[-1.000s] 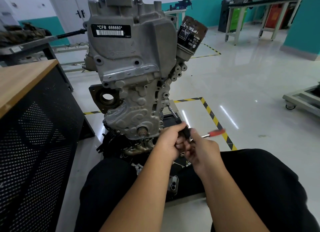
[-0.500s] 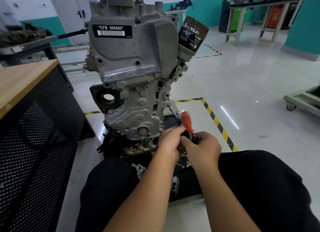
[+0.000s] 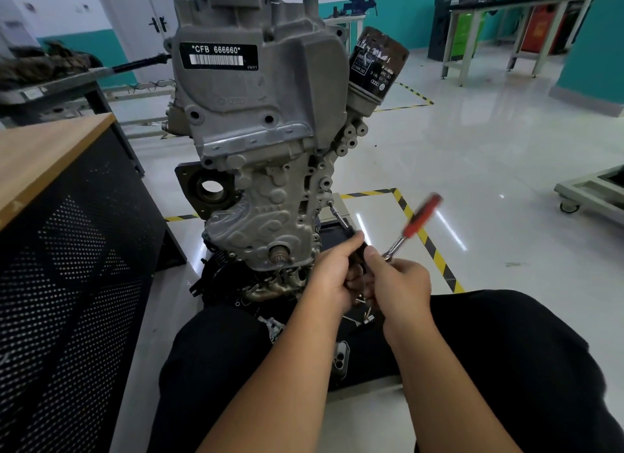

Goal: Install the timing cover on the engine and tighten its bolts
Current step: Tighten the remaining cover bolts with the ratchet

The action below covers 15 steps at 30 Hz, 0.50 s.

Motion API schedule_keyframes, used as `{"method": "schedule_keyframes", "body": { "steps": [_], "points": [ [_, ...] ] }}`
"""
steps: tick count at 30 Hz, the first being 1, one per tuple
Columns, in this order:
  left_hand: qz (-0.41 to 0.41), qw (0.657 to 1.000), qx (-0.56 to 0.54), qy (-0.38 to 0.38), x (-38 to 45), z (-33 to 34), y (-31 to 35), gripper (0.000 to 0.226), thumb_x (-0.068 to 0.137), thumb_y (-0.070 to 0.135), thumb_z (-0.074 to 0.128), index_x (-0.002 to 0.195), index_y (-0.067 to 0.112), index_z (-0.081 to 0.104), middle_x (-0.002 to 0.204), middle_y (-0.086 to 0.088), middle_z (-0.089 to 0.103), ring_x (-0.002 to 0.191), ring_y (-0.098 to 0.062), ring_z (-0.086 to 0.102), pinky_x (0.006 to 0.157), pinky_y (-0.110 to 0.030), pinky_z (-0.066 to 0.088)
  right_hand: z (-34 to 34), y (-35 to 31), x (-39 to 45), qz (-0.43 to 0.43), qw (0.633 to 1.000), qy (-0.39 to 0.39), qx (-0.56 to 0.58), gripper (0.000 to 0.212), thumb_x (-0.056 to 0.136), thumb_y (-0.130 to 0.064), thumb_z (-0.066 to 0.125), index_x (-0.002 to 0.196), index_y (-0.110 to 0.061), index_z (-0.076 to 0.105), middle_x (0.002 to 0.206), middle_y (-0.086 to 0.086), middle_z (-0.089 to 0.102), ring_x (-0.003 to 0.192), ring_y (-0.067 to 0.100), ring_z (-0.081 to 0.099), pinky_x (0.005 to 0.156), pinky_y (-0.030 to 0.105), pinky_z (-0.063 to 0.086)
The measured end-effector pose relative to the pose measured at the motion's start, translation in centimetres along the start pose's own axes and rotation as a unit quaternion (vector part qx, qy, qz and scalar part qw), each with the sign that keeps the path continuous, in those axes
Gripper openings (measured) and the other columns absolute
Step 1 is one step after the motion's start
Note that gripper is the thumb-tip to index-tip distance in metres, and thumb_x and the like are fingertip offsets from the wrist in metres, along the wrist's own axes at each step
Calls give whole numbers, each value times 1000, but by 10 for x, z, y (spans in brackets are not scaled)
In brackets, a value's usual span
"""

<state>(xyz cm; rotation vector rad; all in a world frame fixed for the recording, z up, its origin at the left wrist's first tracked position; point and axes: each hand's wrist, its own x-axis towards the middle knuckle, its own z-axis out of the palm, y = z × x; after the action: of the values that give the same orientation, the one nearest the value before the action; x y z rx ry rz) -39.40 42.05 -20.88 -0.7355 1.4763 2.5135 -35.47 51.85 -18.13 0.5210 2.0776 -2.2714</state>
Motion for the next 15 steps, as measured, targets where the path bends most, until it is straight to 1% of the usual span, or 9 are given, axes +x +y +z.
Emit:
{"method": "schedule_keyframes", "body": {
  "steps": [1, 2, 3, 4, 6, 8, 10, 13, 15],
  "points": [
    [-10, 1000, 0, -7, -1, 0, 1, 33, 84, 42, 78, 73, 13, 66, 48, 1, 37, 39, -13, 30, 40, -19, 25, -1, -3, -1, 92, 989, -39, 107, 36, 96, -38, 69, 76, -7, 66, 53, 4, 62, 41, 16, 51, 40, 24, 40],
    [-14, 1000, -3, -12, -1, 0, 1, 32, 87, 41, 76, 76, 11, 70, 44, 2, 35, 38, -12, 28, 39, -19, 23, -1, -6, -3, 175, 963, -75, 193, 40, 100, -41, 64, 80, -5, 65, 54, 6, 60, 38, 13, 47, 37, 22, 38],
    [-13, 1000, -6, -12, -1, 0, 1, 31, 89, 39, 73, 84, 8, 73, 42, 3, 36, 37, -12, 28, 39, -19, 22, -1, -7, -3, 228, 938, -93, 244, 44, 102, -44, 59, 82, -5, 64, 54, 6, 58, 37, 10, 44, 35, 20, 35],
    [-11, 1000, -11, -8, 0, -1, 0, 30, 91, 36, 71, 93, 6, 72, 42, 4, 40, 37, -11, 28, 37, -19, 21, -2, -7, -4, 247, 928, -99, 259, 43, 102, -43, 58, 83, -6, 64, 53, 4, 56, 36, 8, 43, 35, 19, 35],
    [-18, 999, -34, -12, 2, -3, -1, 27, 94, 31, 66, 99, 5, 69, 48, 2, 49, 36, -8, 25, 35, -18, 19, -2, -4, -3, 208, 954, -82, 198, 31, 101, -33, 64, 86, -6, 65, 53, 5, 57, 37, 9, 45, 37, 20, 38],
    [-24, 997, -65, -29, 0, -3, -1, 29, 95, 27, 60, 89, 2, 72, 68, -5, 64, 36, -6, 25, 34, -18, 17, 0, -1, -3, 143, 983, -37, 110, 21, 96, -23, 69, 91, -2, 68, 57, 8, 60, 39, 12, 49, 40, 23, 42],
    [-25, 996, -77, -26, 0, -4, 2, 31, 96, 26, 57, 87, 2, 74, 78, -6, 71, 36, -5, 26, 33, -18, 17, 0, -1, -4, 135, 985, -19, 110, 18, 94, -19, 68, 88, -2, 67, 56, 8, 61, 39, 13, 49, 40, 24, 42],
    [-22, 996, -82, -5, 5, -4, 6, 26, 98, 25, 57, 107, 3, 64, 87, -9, 76, 36, -5, 26, 31, -17, 19, 0, 0, -3, 184, 970, -16, 158, 15, 91, -18, 64, 84, -5, 65, 54, 5, 59, 36, 13, 45, 39, 22, 38],
    [-21, 996, -85, 7, 9, -5, 6, 23, 98, 24, 57, 110, 4, 62, 95, -11, 76, 36, -5, 27, 31, -16, 19, 2, 2, -2, 194, 968, -11, 160, 13, 90, -17, 63, 83, -6, 65, 54, 4, 58, 35, 13, 43, 40, 21, 37]
  ]
}}
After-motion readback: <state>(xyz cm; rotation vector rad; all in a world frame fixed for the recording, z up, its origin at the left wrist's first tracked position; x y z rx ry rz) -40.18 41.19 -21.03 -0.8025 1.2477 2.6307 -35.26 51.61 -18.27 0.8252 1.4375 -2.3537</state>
